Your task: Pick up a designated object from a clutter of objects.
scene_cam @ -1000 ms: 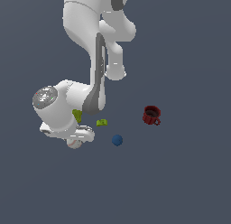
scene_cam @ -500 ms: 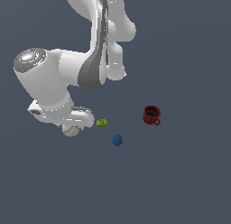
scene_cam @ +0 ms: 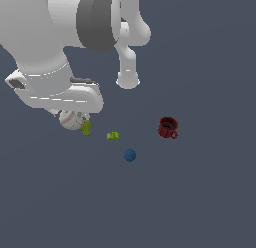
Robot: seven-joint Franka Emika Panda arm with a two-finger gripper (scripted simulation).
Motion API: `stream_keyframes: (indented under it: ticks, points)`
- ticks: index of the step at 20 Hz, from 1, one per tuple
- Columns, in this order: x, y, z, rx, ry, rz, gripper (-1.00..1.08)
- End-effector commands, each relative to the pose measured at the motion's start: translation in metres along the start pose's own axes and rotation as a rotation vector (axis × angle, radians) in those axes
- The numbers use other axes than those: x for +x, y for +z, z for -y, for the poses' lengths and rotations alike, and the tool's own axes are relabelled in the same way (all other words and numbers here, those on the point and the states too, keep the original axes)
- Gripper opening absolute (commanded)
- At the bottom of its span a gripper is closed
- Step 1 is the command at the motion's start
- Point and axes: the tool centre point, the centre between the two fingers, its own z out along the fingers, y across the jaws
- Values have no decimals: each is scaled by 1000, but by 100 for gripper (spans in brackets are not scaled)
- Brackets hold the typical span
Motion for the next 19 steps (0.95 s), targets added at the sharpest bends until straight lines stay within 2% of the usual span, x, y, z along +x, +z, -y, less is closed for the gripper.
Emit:
stream_keyframes:
  ticks: [1,10,19]
  points:
    - [-3,-28,3,0,0,-1,-100]
    - [-8,-93,9,-1,0,-1,-100]
    - [-8,-110,11,0,-1,-1,-100]
